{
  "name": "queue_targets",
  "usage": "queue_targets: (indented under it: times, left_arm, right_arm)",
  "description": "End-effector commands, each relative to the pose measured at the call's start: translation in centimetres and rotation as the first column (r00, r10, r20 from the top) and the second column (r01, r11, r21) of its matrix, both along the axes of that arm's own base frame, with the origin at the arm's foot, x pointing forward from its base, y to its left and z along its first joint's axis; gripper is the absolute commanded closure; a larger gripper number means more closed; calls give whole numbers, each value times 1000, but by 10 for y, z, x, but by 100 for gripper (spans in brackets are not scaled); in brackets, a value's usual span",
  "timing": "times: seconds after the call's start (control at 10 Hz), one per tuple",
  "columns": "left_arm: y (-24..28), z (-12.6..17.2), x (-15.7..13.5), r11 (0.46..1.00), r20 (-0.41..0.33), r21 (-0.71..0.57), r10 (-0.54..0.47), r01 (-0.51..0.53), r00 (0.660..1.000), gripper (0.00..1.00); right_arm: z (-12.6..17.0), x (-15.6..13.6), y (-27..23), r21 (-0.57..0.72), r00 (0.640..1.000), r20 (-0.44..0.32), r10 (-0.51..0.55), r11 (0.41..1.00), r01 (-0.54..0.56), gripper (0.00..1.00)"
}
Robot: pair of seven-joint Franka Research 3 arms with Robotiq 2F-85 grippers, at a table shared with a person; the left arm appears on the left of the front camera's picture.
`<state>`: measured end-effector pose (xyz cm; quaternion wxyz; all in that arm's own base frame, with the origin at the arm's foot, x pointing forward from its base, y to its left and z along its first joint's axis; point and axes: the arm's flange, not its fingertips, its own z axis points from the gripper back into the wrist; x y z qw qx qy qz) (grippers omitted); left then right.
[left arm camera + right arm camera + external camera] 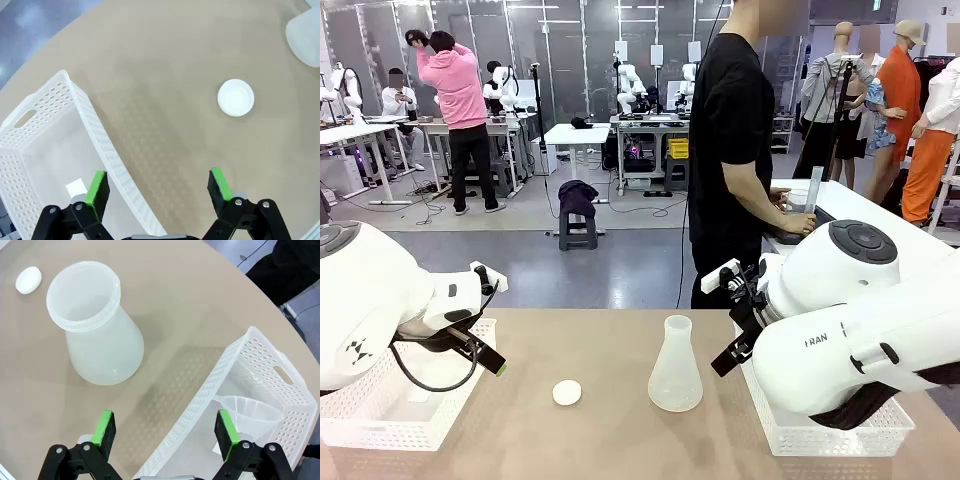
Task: Prepare the solutions needed for the experiment.
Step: Pick up the Plastic Funnel and insert it into the Big flask.
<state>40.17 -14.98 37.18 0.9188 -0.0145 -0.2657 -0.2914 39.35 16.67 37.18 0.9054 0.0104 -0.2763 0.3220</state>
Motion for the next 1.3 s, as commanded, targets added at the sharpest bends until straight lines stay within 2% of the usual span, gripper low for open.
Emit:
queue_targets:
  times: [0.0, 1.2]
  left_arm:
    - [0, 0, 0, 1000, 0, 0, -1, 1, 1000, 0]
    - [0, 0, 0, 1000, 0, 0, -1, 1, 1000, 0]
  right_arm:
    - [0, 0, 0, 0, 1000, 0, 0, 1000, 0, 0]
    - [0, 0, 0, 0, 1000, 0, 0, 1000, 0, 0]
